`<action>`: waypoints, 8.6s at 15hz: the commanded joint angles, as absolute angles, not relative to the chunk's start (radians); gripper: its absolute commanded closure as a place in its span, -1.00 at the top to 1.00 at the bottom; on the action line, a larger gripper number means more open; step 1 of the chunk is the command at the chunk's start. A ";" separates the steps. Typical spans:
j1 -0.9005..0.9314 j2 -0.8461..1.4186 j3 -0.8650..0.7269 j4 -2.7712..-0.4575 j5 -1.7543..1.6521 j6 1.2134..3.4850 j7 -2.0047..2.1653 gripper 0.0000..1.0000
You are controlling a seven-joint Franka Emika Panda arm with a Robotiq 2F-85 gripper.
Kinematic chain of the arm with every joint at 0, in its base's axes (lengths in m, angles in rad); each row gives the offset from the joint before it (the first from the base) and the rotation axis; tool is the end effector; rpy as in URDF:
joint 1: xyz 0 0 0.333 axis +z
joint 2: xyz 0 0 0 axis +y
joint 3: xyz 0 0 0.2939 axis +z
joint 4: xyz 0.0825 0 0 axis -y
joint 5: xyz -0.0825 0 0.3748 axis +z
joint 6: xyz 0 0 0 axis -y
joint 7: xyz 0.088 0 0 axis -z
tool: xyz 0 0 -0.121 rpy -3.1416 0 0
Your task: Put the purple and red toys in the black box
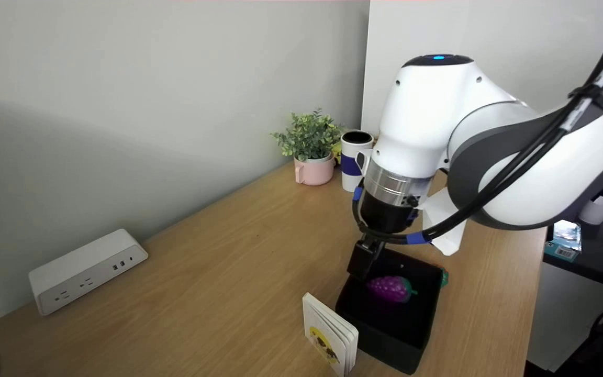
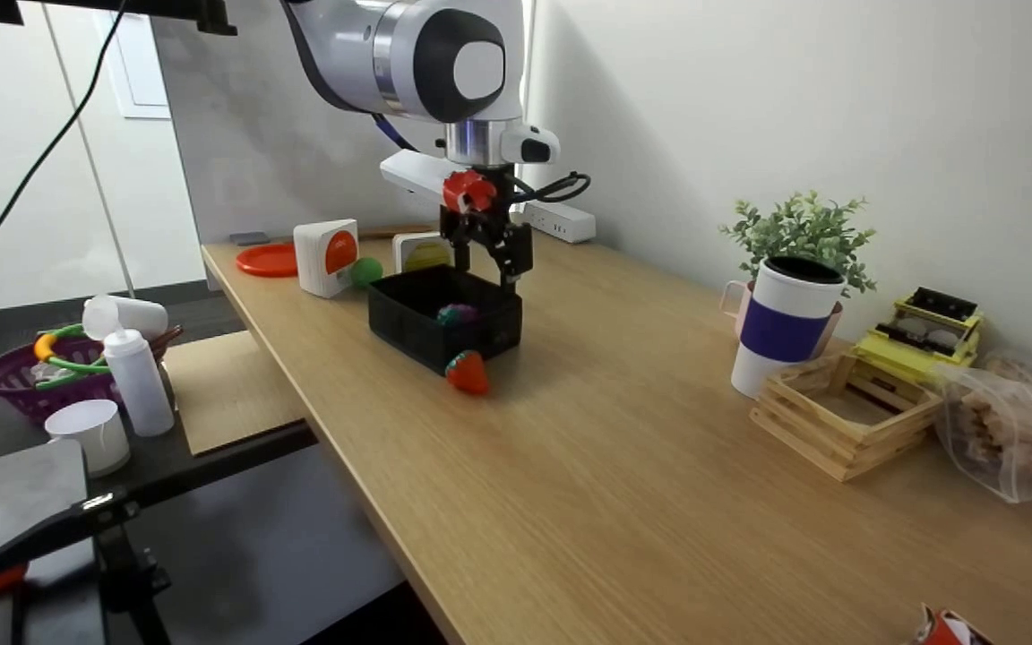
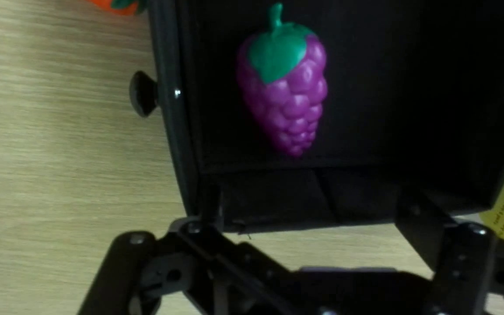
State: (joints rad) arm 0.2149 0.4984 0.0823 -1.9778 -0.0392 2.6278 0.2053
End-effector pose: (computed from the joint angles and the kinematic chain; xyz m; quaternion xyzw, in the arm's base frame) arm 0.5879 0.1797 0.2025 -0.9955 -0.0556 -0.0723 0.0271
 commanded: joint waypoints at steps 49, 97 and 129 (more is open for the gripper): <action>0.052 0.393 0.101 -2.140 -0.196 2.264 -0.588 1.00; -0.009 0.515 0.169 -2.050 -0.044 2.318 -0.817 -0.10; 0.076 0.295 0.152 -2.100 -0.224 2.284 -0.448 -0.56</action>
